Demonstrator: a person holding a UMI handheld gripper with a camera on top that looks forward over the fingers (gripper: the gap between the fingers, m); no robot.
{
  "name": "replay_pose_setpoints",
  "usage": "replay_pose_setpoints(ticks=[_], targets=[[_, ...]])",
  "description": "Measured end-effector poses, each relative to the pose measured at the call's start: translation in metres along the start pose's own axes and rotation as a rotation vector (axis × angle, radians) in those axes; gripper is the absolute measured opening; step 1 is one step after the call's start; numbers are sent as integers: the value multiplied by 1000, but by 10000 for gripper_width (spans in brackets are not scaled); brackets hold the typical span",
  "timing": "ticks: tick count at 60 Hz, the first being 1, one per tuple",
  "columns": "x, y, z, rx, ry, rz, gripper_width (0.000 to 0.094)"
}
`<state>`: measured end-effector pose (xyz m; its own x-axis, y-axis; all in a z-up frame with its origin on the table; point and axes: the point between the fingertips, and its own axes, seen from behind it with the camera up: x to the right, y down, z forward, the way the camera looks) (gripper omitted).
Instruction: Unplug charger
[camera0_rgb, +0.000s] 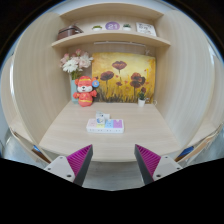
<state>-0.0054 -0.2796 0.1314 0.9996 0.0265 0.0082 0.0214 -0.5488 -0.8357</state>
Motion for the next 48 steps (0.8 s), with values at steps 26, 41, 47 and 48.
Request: replay_pose_setpoints(ticks=[26,41,47,48], targets=[[-56,-47,216,9,-64,2,650],[-62,-50,261,81,-40,-20,291],[-60,-48,262,64,-2,-19,235],[-60,-48,262,60,4,-15,230]])
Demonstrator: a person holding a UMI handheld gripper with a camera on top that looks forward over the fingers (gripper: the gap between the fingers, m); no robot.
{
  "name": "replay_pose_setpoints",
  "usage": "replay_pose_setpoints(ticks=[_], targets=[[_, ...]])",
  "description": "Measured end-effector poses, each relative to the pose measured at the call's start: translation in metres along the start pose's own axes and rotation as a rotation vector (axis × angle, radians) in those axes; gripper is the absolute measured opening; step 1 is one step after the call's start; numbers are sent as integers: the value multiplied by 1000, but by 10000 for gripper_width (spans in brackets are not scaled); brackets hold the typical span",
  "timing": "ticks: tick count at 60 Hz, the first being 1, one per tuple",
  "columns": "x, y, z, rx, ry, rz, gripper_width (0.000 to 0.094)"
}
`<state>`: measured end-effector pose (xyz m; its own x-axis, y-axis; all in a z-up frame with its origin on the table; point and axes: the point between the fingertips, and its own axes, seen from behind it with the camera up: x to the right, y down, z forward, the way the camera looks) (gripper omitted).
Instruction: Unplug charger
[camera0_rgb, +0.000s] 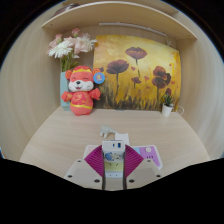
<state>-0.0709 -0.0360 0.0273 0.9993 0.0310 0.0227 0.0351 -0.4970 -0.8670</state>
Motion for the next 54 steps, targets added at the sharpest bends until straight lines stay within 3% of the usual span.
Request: replay_pose_setpoints(ticks=[11,17,24,26,30,34,39,46,54], targets=[[3,3,2,-59,38,31,181],[4,-10,-5,-165,-10,79,147],[75,-186,-64,220,114,125,145],[92,-214,-77,269,121,134,146],[127,-235,-89,274,131,143,146],[162,-218,-85,239,169,132,144],[190,-166,-69,130,198,129,145],[215,-79,-43,-59,170,143,144],[222,-8,-23,-191,125,147,146]])
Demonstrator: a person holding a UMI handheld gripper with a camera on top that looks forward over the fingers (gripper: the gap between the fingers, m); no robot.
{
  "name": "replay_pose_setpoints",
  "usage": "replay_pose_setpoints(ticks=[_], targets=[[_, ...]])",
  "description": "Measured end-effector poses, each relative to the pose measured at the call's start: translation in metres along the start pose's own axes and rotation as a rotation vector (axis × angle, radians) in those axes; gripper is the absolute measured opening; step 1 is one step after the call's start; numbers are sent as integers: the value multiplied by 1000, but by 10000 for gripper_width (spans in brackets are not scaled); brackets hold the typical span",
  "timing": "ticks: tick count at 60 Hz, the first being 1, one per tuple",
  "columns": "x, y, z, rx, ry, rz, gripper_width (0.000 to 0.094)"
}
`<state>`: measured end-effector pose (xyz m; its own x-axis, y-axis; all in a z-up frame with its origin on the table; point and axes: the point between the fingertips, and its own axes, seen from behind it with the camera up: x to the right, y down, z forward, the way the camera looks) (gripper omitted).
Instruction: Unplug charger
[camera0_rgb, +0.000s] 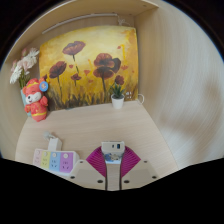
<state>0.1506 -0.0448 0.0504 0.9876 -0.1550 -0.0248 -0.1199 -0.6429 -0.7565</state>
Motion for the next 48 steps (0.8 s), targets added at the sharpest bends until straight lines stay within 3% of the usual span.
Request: replay_pose_setpoints(ticks=[12,23,28,33,41,48], targets=[[16,54,27,-133,-21,-10,183],[16,50,34,-132,-46,23,317],[24,50,34,-137,-8,13,436],[30,29,24,-89,23,-9,538],[22,-34,-21,43,26,-27,844],[0,-85,-81,178,2,-18,841]])
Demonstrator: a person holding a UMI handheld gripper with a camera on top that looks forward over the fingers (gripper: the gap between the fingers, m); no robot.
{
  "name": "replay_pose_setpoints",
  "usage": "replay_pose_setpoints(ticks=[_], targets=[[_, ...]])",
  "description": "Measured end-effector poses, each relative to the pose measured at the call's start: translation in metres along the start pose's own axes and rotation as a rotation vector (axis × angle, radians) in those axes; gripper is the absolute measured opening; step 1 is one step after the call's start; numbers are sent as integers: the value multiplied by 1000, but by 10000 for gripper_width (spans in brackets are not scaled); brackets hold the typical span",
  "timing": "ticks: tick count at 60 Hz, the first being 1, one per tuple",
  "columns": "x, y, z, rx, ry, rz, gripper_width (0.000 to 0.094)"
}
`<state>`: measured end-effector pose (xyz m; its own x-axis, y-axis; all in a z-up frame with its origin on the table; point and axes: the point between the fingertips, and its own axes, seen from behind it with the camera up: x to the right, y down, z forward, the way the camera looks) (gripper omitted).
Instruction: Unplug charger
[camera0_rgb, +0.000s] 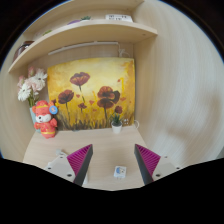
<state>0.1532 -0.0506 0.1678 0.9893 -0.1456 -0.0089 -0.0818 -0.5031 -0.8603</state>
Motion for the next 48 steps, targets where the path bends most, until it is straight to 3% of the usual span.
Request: replay_pose_setpoints(ticks=[5,14,26,48], targets=[[-22,-22,-40,68,-20,-6,843],[-62,-13,-104,87,-41,-19,839],[-107,38,-156,16,-59,-62,852],[-142,82,-204,-13,-108,-101,853]])
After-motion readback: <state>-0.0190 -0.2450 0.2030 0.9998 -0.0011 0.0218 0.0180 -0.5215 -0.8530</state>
